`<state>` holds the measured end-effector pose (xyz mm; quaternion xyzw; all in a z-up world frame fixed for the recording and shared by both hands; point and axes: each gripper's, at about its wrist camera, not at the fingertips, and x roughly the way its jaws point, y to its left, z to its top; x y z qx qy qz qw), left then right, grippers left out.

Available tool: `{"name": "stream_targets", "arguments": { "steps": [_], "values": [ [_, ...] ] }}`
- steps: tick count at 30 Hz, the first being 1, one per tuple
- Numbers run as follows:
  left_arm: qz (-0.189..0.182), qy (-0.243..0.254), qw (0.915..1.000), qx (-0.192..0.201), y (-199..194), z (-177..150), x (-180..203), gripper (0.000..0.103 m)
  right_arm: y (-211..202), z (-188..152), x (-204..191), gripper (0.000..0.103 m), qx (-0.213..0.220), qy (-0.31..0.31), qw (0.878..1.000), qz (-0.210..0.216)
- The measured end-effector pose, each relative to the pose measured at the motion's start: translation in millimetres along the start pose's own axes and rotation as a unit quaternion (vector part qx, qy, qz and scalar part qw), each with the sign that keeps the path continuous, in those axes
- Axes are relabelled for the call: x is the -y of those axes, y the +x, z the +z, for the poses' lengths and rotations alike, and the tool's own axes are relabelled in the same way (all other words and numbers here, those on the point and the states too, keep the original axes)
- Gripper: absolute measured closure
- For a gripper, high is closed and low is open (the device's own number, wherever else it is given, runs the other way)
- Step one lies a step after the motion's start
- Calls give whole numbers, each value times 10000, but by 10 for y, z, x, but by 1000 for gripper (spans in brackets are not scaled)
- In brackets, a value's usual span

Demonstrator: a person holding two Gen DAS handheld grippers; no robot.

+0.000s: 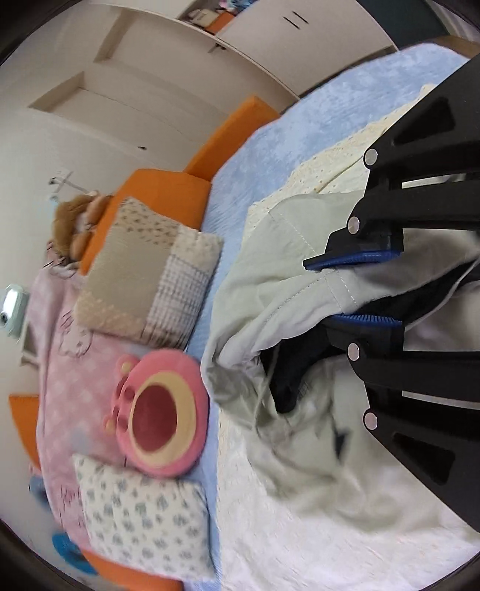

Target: Fold large clothes

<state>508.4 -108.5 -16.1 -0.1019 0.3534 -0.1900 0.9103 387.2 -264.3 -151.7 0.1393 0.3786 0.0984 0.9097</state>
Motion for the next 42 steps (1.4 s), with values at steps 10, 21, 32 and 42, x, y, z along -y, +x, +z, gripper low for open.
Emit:
{"name": "stream_targets", "arguments": {
  "steps": [10,21,32,42],
  "values": [
    [155,-1822,9810,-642,-241,-1472,-952,79,-681,318,-105,93,460,-28,9988,-164],
    [388,-1360,9877,-662,-606,-1489,-935,38,-584,1154,-986,92,562,-549,9946,674],
    [568,-180,9981,-174,-645,-257,-767,11,695,231,-1052,94,-820,-934,9921,-147],
    [1149,-110,9914,-611,56,-209,-947,17,48,893,-725,92,16,-517,9986,-52]
  ]
}}
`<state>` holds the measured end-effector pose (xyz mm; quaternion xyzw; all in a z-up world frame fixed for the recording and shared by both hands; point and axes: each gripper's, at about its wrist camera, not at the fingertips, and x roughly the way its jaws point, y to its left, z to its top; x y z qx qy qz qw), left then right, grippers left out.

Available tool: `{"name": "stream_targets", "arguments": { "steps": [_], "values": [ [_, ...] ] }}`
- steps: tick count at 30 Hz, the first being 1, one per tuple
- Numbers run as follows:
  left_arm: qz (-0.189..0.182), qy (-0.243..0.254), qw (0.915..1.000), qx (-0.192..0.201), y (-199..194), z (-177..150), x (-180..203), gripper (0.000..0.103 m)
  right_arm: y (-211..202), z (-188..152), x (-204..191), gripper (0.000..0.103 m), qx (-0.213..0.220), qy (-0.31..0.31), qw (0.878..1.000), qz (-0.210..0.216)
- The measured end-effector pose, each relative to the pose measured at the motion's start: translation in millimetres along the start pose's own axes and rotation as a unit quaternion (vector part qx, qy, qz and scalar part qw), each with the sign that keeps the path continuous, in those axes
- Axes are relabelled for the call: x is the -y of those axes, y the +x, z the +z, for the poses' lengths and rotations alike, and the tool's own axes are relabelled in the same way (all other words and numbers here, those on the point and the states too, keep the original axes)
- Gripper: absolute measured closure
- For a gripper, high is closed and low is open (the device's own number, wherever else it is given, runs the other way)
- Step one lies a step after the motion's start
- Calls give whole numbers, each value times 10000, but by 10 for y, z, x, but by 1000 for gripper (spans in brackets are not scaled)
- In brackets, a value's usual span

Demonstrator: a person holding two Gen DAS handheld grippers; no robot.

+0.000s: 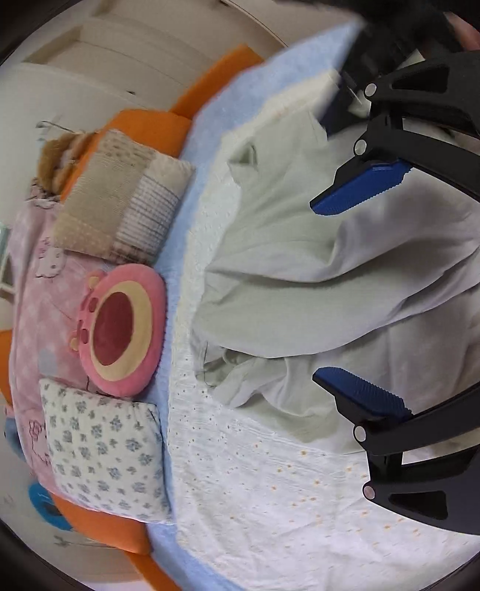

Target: Fold large clothes

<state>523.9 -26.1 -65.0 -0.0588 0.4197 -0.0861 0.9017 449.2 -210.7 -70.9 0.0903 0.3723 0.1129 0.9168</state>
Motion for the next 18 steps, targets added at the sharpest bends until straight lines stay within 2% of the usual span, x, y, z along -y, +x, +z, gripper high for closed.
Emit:
{"name": "stream_targets", "arguments": {
  "steps": [3,5,7,10,12,14,16,18],
  "values": [
    [611,297,9965,-482,371,-35,30,16,218,77,150,92,-284,-25,9993,-250],
    [730,373,9947,-626,512,-82,2,16,411,17,222,92,-559,-138,9973,-462],
    [821,375,9933,-725,701,-152,-57,12,671,-106,304,96,-873,-230,9937,-658],
    [844,327,9937,-657,929,-244,-127,4,967,-255,368,97,-964,-365,9905,-910],
    [1006,448,9927,-487,978,-263,-84,2,1097,-238,397,97,-983,-266,9891,-1062],
    [1065,473,9920,-494,997,-249,-69,2,1164,-178,409,97,-1033,-179,9878,-1149],
    [1087,581,9901,-675,960,-220,-63,2,1108,-176,361,96,-1040,-308,9869,-1190],
    [1086,762,9868,-927,783,-199,-53,2,882,-194,323,93,-996,-402,9886,-1056]
  ]
}}
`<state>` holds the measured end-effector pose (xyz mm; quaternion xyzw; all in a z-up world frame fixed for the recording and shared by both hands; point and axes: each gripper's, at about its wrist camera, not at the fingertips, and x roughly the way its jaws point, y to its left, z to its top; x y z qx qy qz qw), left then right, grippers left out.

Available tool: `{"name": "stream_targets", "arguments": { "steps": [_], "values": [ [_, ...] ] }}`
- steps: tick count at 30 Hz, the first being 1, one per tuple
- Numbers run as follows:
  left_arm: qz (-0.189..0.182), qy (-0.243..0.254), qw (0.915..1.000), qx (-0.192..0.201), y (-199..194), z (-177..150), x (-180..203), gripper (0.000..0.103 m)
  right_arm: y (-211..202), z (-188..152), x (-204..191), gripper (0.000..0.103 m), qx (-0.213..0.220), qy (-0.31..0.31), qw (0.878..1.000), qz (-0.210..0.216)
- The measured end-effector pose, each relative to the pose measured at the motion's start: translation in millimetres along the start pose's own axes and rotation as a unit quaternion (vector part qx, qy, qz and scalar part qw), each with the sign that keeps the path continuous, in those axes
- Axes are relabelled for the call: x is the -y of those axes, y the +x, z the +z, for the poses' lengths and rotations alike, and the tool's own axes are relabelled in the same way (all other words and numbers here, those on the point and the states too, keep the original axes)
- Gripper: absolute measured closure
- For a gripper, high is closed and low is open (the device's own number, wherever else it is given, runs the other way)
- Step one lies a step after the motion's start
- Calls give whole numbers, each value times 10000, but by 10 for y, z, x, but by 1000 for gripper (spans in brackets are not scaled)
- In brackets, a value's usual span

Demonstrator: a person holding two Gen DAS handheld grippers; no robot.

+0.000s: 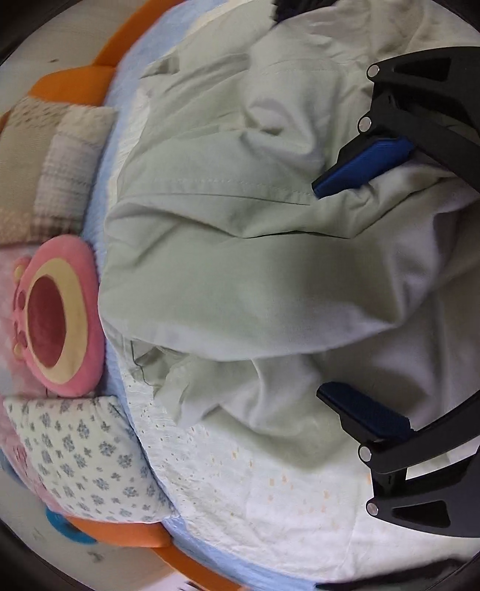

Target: Fold large clothes

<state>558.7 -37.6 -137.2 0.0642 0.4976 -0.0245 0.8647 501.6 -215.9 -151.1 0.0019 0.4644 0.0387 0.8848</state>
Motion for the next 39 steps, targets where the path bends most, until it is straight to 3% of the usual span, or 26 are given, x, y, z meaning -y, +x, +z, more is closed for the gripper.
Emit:
{"name": "stream_targets", "arguments": {
  "steps": [2,4,5,6,9,13,18,23,26,30,34,37,39],
  "values": [
    [-91,159,9997,171,-347,-110,-80,2,-416,-140,40,90,189,-65,9996,197],
    [-203,405,9977,512,-873,-371,-205,2,-812,-307,78,64,262,-184,9990,309],
    [-317,517,9962,628,-1124,-539,-274,2,-1128,-477,99,34,389,-302,9983,306],
    [-375,589,9951,696,-1296,-669,-327,2,-1343,-597,115,25,528,-387,9975,251],
    [-660,701,9922,798,-1826,-1139,-587,2,-1941,-981,198,26,675,-436,9964,287],
    [-1247,575,9888,583,-2217,-1676,-1008,2,-2551,-1450,225,26,821,-390,9955,270],
    [-1431,441,9887,-63,-2249,-2311,-1457,2,-2914,-1954,240,26,712,-329,9967,190],
    [-1624,179,9842,-688,-2029,-2881,-1714,2,-2980,-2352,218,26,494,-264,9982,209],
    [-1934,-123,9751,-1080,-1833,-3156,-1767,2,-2959,-2509,216,26,381,-145,9986,324],
    [-2638,-574,9511,-1503,-1666,-3431,-1753,2,-2919,-2636,223,26,265,7,9987,438],
    [-3070,-843,9331,-1671,-1702,-3617,-1662,2,-2873,-2718,210,26,147,38,9987,480],
    [-3091,-831,9299,-1809,-1735,-3711,-1602,2,-2854,-2763,197,26,86,15,9986,528],
    [-3011,-767,9322,-1856,-1763,-3769,-1547,2,-2849,-2778,232,26,41,16,9988,488]
  ]
}}
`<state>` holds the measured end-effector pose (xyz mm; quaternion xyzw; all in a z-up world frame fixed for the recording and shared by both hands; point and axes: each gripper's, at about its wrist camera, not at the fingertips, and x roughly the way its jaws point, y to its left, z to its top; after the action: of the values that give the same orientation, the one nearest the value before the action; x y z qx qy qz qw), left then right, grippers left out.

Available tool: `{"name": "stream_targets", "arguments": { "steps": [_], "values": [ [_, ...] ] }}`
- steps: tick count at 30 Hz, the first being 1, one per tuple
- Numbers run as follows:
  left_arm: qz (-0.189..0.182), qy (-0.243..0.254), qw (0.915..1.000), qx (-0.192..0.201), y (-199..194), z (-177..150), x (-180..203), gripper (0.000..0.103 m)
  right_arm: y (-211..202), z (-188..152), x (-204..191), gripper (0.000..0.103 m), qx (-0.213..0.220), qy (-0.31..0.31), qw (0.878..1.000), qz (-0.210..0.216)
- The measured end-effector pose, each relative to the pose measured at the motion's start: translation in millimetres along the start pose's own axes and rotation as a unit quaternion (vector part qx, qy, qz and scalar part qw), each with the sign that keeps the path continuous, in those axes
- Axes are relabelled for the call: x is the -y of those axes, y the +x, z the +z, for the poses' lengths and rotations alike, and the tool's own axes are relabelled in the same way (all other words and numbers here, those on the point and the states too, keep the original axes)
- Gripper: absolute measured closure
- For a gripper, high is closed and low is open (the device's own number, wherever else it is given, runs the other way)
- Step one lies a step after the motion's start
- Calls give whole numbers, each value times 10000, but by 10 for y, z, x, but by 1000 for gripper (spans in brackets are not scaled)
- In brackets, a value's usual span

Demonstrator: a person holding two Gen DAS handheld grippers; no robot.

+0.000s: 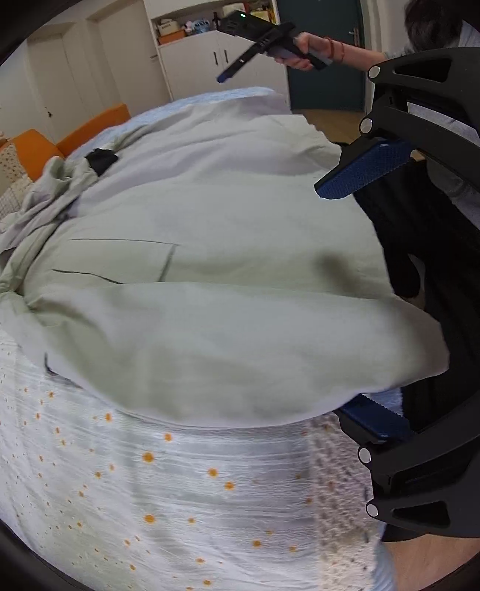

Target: Fold large clothes

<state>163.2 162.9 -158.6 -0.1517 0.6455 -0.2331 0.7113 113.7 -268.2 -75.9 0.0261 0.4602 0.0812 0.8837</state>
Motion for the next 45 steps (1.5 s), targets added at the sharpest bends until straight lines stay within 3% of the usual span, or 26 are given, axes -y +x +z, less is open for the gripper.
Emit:
{"name": "stream_targets", "arguments": {
  "steps": [3,7,13,19,24,28,30,35,41,45],
  "values": [
    [20,-34,10000,30,8,7,11,2,-7,-15,151,26,-85,203,9997,58],
    [38,20,10000,-4,38,34,80,2,26,-114,446,21,-533,712,9955,315],
    [66,140,9999,-66,51,48,198,2,131,-411,773,20,-1196,988,9879,62],
    [121,110,9998,-149,136,84,193,2,336,-663,808,20,-1881,1032,9767,67],
    [129,44,9997,-190,158,106,187,2,371,-703,654,20,-1988,706,9775,-5],
    [184,90,9996,-188,120,107,239,2,304,-650,493,42,-2087,413,9770,-122],
    [201,156,9995,-164,106,93,278,2,297,-633,428,59,-2140,247,9764,-125],
    [561,339,9974,-300,292,74,317,2,538,-678,427,58,-2460,204,9689,-175],
    [558,357,9977,-162,248,58,325,3,518,-633,374,57,-2509,83,9672,-373],
    [842,363,9958,-73,233,35,307,15,515,-648,287,61,-2291,59,9723,-452]
  ]
}}
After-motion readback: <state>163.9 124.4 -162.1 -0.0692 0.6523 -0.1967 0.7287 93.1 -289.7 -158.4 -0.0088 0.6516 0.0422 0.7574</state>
